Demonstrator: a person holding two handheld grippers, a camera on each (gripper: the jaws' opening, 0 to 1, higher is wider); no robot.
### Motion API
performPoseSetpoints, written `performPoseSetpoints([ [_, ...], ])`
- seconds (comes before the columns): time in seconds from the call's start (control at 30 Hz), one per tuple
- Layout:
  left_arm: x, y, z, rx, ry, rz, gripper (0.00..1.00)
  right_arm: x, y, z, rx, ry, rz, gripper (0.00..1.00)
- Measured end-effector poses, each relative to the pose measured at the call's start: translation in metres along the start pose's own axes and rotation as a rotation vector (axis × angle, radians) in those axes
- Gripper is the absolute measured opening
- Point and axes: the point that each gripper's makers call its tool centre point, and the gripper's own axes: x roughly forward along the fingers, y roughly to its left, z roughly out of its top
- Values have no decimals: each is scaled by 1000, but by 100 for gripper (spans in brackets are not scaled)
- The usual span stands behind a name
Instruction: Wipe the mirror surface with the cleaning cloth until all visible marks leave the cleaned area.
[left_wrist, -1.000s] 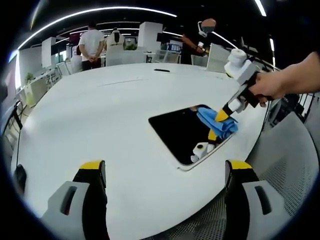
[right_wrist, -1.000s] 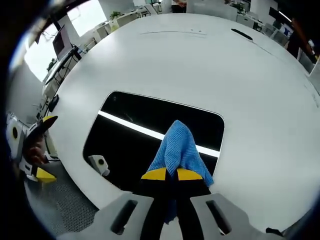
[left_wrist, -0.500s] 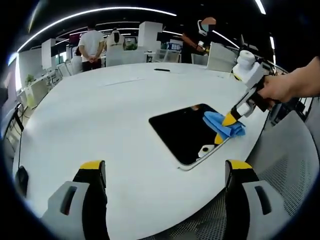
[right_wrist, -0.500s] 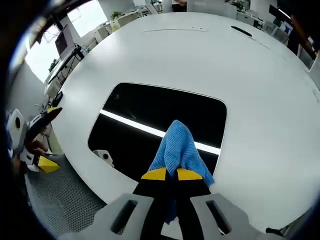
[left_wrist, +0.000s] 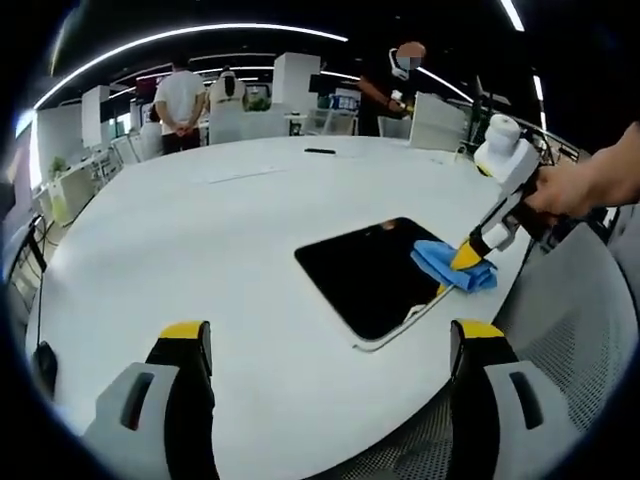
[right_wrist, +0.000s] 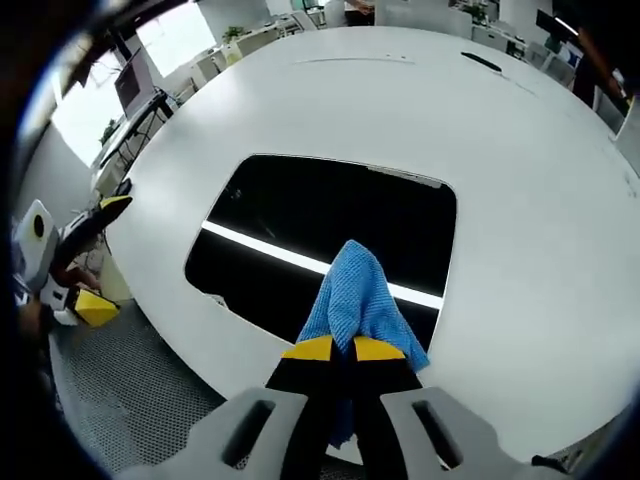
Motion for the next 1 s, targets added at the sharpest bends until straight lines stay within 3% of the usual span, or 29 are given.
performPoseSetpoints([
  [0.47, -1, 3, 0, -22, -10, 11, 99, -3, 3, -10, 19, -1, 9, 0],
  [1.0, -2, 3, 0, -23, -8, 9, 99, -3, 1, -8, 35, -3, 22, 0],
])
